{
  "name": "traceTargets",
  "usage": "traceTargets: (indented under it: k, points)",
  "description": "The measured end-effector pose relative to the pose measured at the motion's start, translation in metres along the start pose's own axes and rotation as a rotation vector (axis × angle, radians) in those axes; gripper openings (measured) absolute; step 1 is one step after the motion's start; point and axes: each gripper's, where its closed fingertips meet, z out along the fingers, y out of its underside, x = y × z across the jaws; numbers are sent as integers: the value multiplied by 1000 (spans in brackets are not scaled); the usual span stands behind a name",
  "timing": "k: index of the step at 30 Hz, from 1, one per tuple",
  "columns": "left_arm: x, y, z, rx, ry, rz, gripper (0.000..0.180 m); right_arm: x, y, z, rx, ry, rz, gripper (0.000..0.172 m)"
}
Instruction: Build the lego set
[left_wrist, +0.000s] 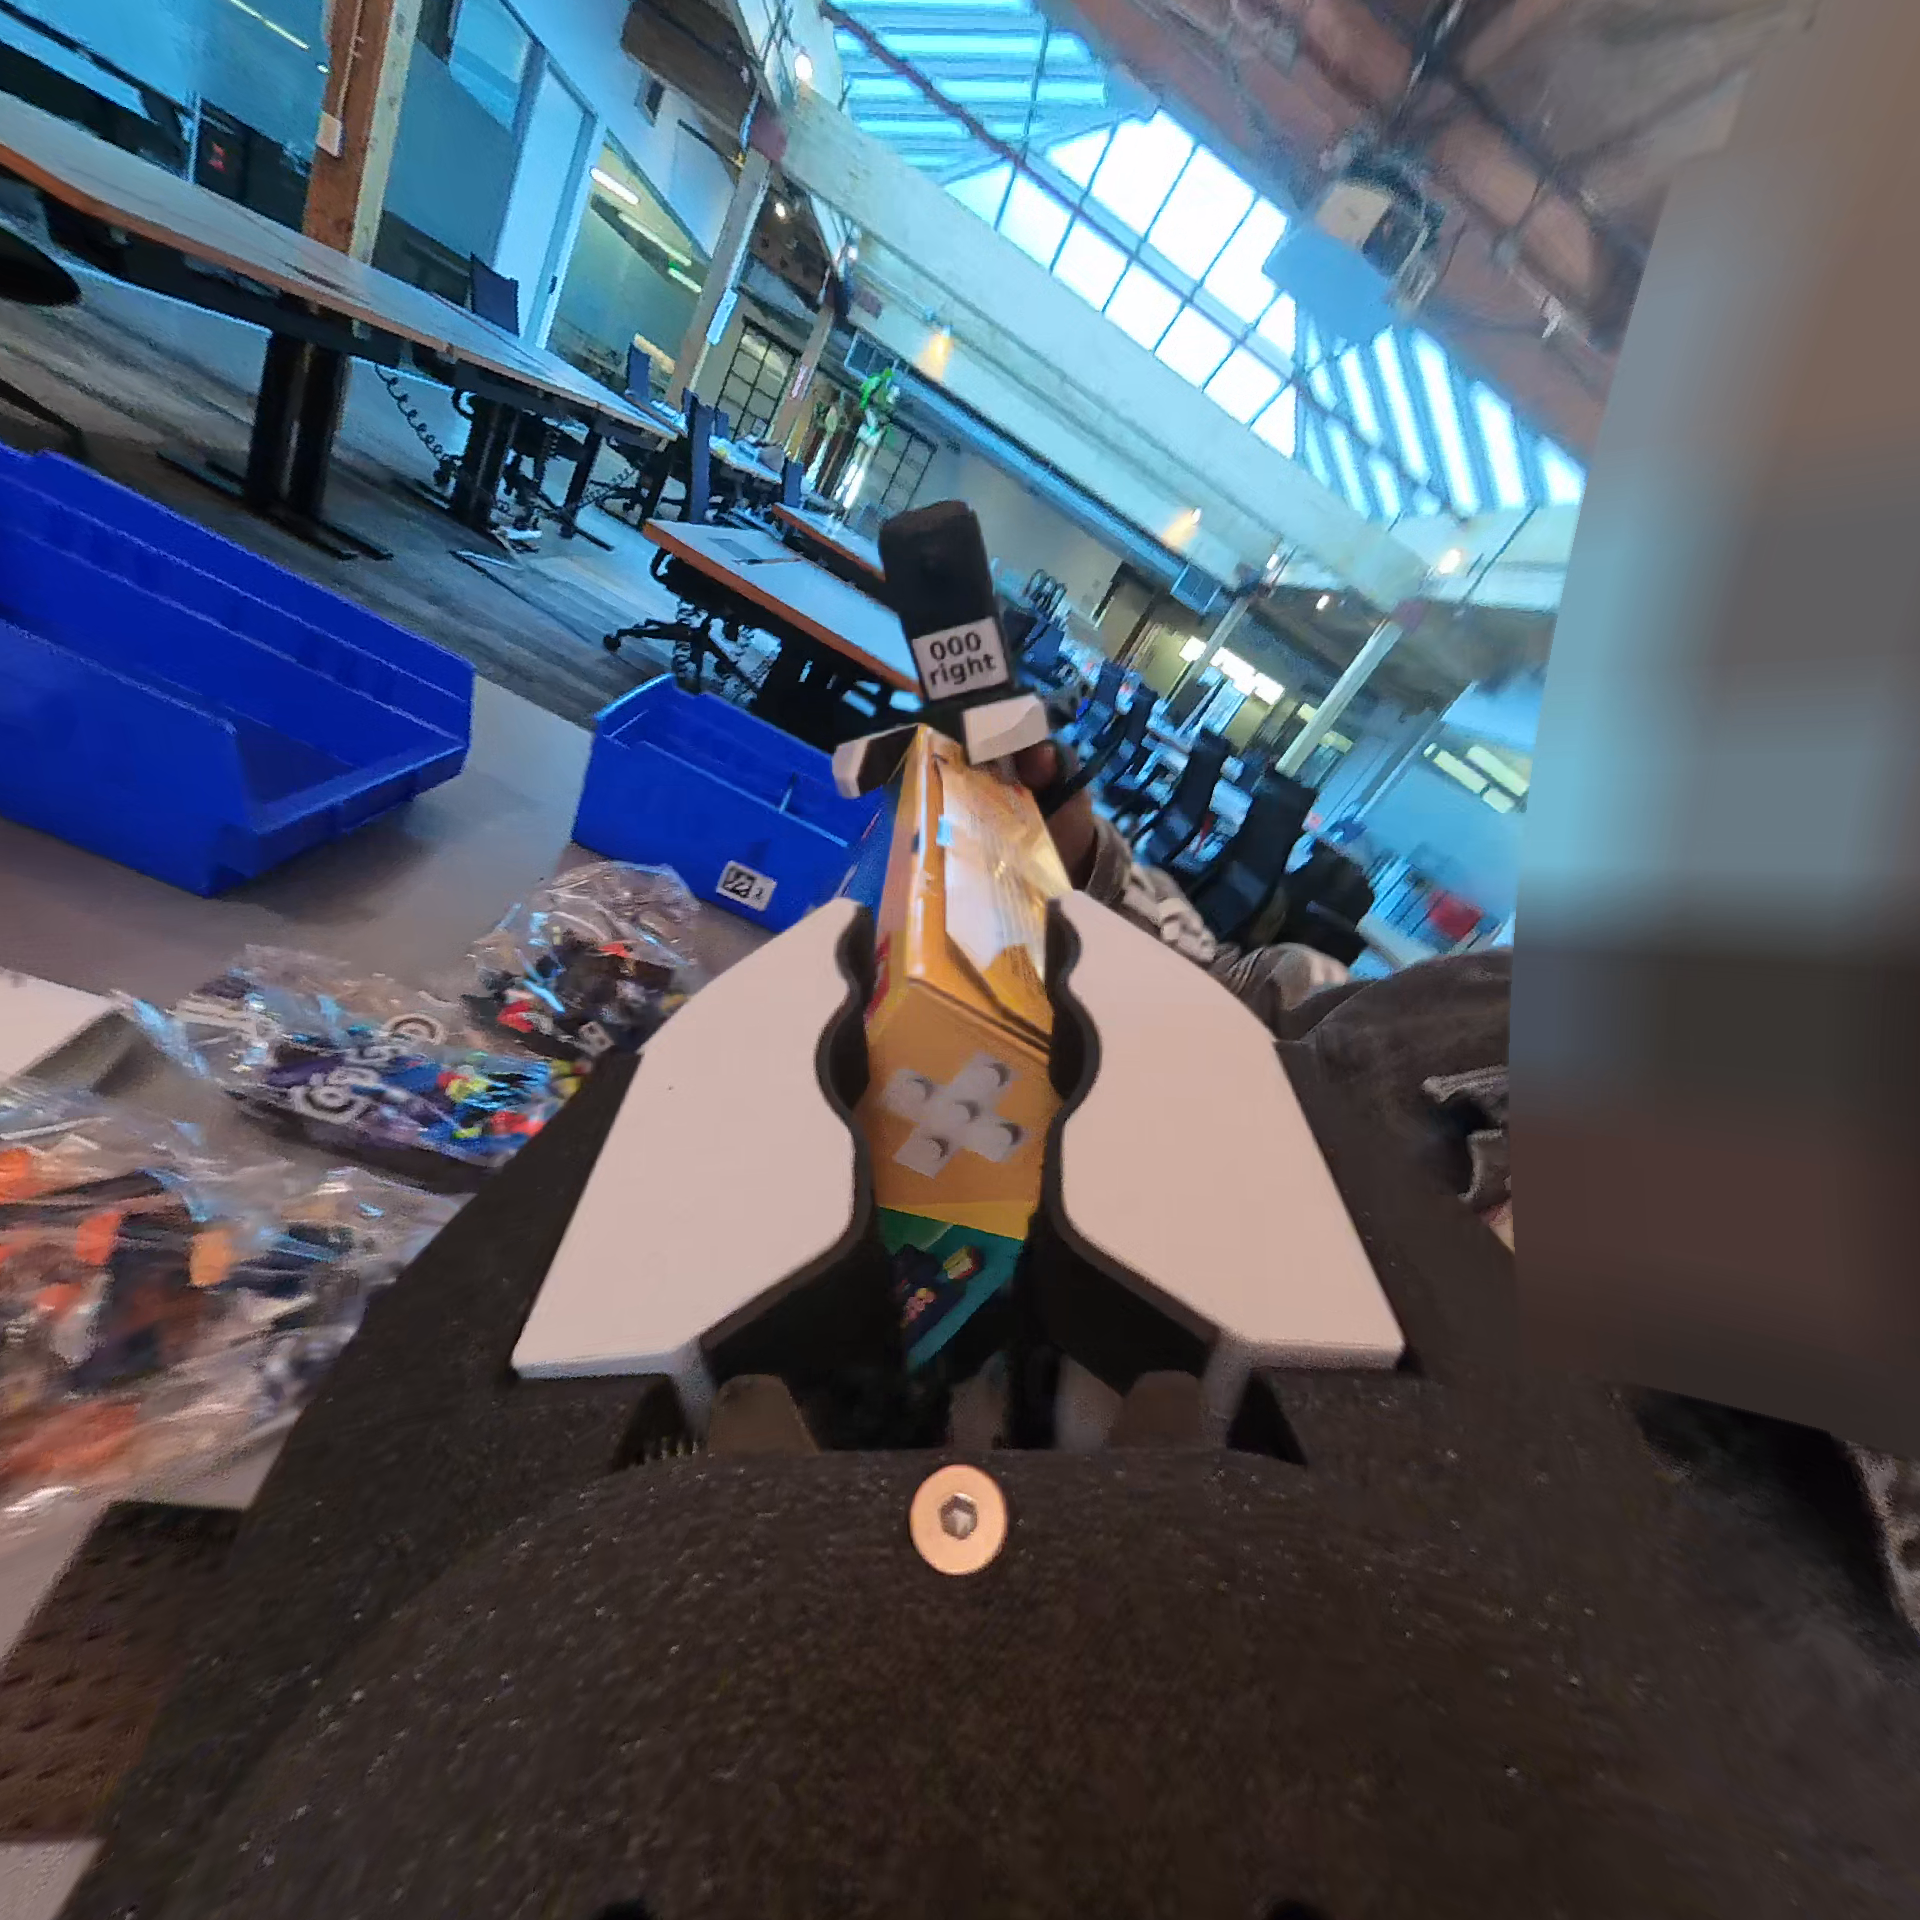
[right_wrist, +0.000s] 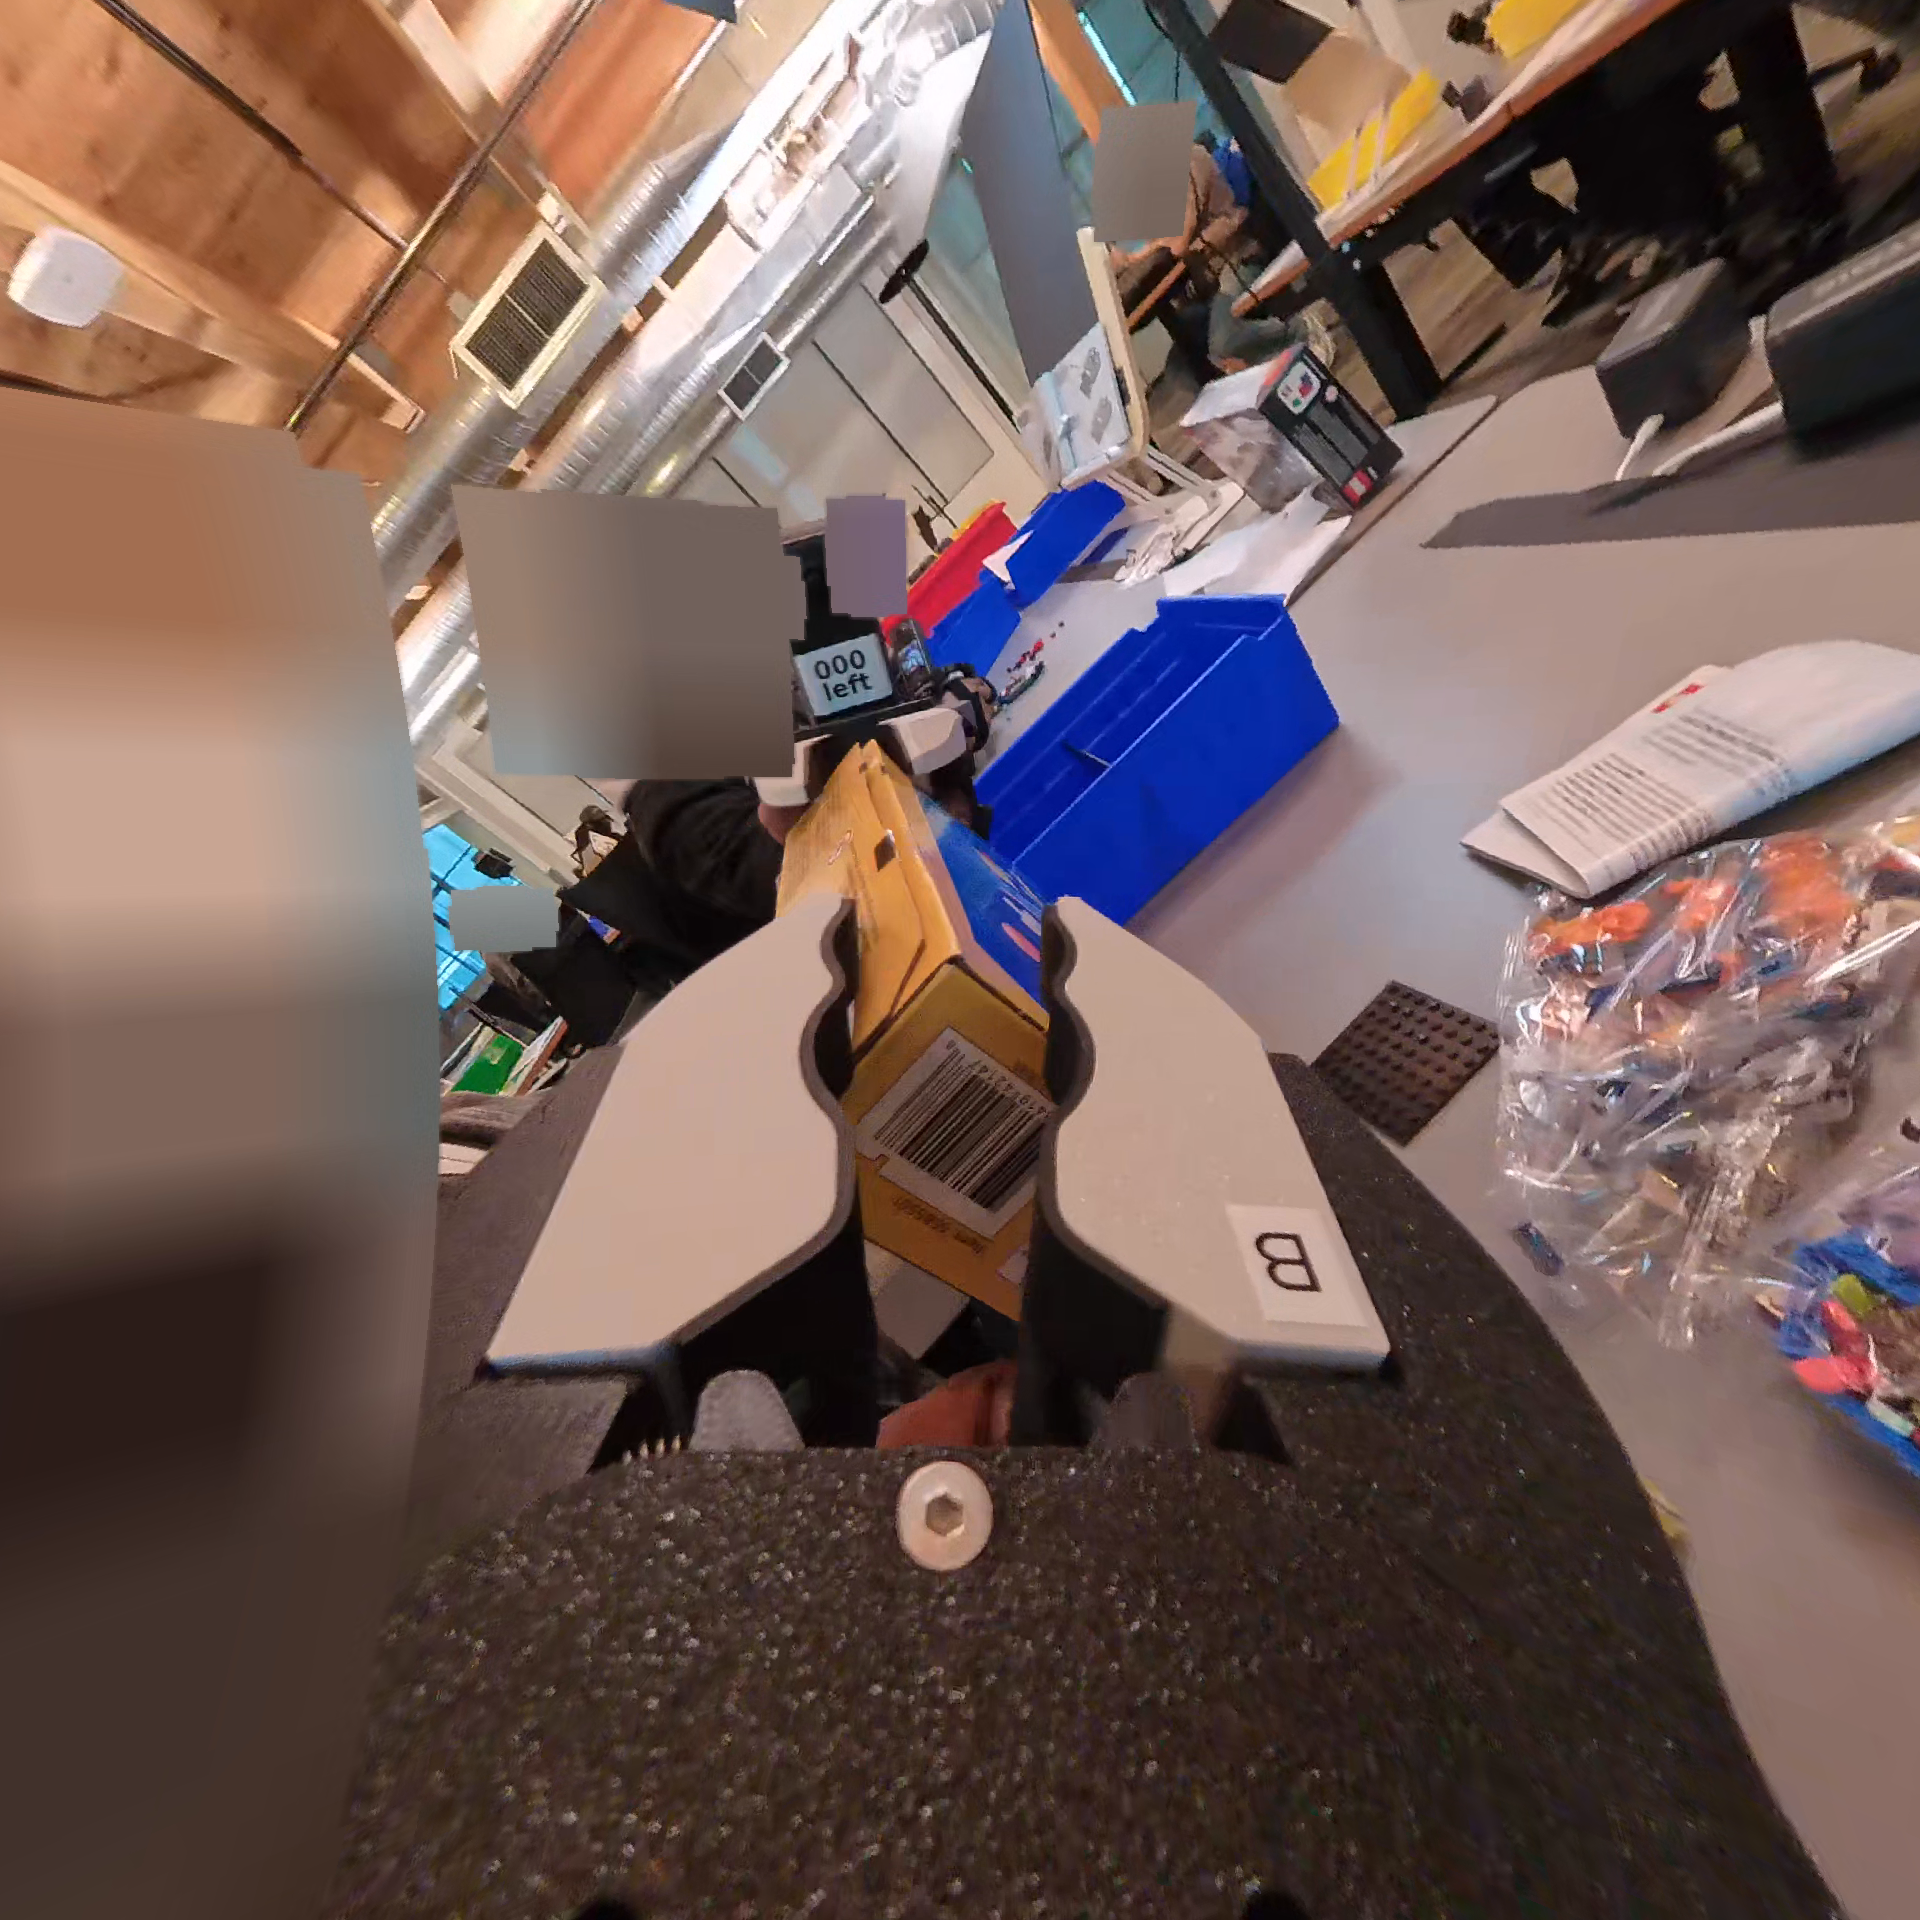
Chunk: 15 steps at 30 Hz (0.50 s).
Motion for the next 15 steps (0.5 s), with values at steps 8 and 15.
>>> traceTargets:
  k: [8, 15]
  points:
    - [-6, -1, -2, -26, -55, 11, 24, 2, 1, 1, -80, 21, -38, 29]
    - [-10, 1, -2, -107, -88, 107, 24, 3, -2, 2, -97, 23, -204, 24]
